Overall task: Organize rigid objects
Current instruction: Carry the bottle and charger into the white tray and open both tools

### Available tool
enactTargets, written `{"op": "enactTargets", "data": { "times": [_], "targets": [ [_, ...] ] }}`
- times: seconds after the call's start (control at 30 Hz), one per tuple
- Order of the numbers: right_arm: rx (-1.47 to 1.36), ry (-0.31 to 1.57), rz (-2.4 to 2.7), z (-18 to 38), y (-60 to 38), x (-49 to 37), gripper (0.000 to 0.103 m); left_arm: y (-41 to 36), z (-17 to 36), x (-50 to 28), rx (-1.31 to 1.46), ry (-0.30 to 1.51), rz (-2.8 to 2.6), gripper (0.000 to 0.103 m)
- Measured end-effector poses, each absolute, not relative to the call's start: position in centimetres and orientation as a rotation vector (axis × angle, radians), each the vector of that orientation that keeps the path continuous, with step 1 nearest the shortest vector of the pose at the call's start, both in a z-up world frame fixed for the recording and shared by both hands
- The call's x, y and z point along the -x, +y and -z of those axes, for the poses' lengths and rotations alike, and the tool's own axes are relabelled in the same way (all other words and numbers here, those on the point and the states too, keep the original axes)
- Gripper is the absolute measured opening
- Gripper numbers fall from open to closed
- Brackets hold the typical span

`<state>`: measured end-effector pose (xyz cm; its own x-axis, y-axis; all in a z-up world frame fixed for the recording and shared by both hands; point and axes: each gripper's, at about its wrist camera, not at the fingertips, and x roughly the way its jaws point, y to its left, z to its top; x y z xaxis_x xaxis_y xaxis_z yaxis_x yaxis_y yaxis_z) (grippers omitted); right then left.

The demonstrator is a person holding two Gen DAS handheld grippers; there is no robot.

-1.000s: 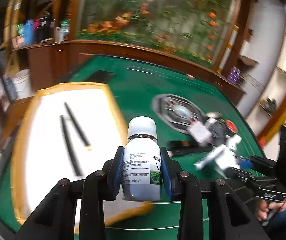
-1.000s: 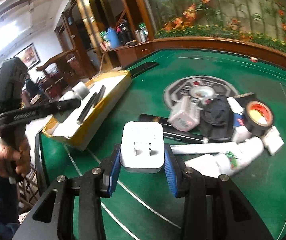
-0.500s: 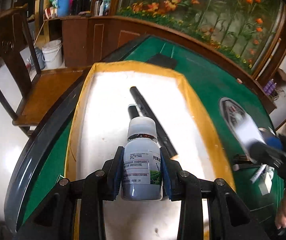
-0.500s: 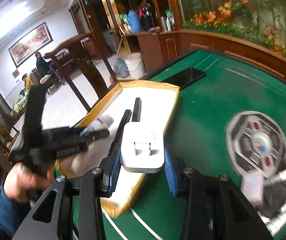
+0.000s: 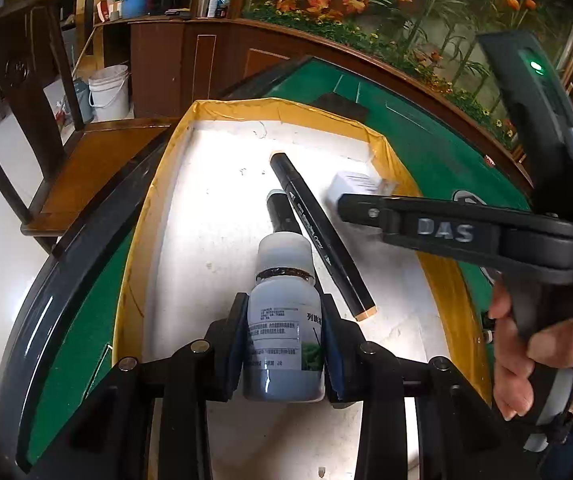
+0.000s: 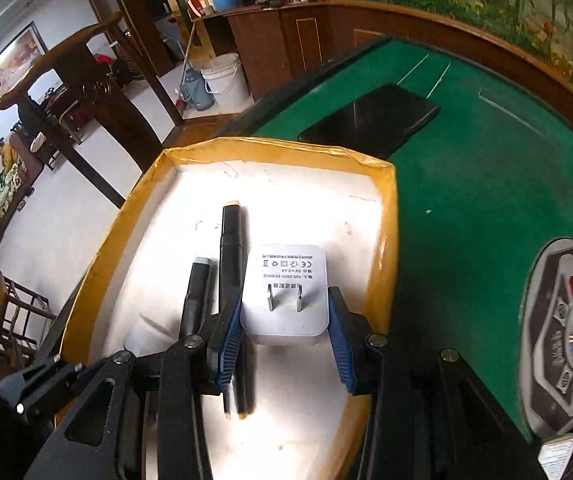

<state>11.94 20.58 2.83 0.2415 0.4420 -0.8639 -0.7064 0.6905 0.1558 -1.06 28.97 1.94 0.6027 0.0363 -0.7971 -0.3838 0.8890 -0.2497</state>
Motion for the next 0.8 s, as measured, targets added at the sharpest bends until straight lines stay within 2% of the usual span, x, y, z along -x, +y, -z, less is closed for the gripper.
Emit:
{"op": "enactTargets", "data": {
  "times": [0.27, 0.47, 0.53, 0.67, 0.8],
  "targets": [
    [0.305, 1.055, -0.805, -2.8, 21.0, -11.1, 0.039, 29.0, -1.9, 1.1, 0.424, 0.896, -0.259, 0.038],
    [0.297, 1.069, -0.825, -3.1, 20.7, -11.0, 0.039, 28.2, -2.2, 1.2, 0.416, 0.893, -0.227, 0.059],
    [0.283, 1.069, -0.839, -3.4, 20.4, -10.9, 0.045, 27.8, -2.3, 1.3, 0.408, 0.89, -0.222, 0.064],
    [0.263, 1.051, -0.859, -4.2, 19.8, -10.3, 0.055, 27.4, -2.4, 1.7, 0.411, 0.889, -0.215, 0.07],
    [0.24, 1.024, -0.885, -5.2, 19.0, -9.4, 0.057, 26.9, -2.6, 2.4, 0.417, 0.88, -0.212, 0.073]
  ]
}}
